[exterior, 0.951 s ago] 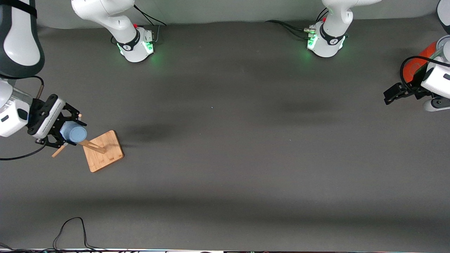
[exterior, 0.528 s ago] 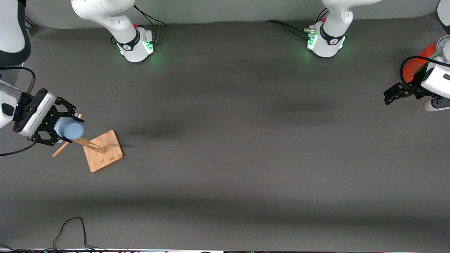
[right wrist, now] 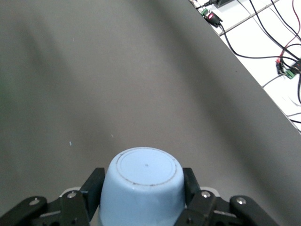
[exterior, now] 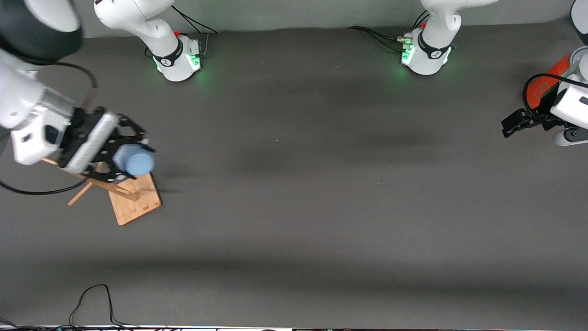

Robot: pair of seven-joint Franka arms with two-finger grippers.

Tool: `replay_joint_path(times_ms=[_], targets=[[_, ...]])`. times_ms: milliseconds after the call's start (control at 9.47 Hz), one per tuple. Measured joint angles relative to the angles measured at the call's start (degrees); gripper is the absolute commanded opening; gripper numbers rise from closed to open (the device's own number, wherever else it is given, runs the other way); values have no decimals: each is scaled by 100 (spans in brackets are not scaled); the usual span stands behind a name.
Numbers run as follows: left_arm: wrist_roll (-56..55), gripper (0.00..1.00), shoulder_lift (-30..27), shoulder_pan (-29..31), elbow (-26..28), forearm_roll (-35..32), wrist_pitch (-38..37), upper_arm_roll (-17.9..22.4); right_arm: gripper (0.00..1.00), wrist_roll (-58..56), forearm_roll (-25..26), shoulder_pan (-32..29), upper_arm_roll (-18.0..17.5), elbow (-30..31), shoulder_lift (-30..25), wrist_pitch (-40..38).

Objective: Rotate and upright cup with both arms

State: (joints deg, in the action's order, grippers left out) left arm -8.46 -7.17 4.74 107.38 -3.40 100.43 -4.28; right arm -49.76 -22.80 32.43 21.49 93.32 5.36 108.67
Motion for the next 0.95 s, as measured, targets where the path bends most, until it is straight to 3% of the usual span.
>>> replay_joint_path(times_ms=[423, 951], targets=[[0, 100, 8, 3, 30, 0, 69, 2, 0, 1906, -56, 704, -18, -184, 888, 918], [0, 100, 28, 7, 121, 0, 193, 4, 0, 5710, -1228, 1723, -46, -463, 2640, 2679]])
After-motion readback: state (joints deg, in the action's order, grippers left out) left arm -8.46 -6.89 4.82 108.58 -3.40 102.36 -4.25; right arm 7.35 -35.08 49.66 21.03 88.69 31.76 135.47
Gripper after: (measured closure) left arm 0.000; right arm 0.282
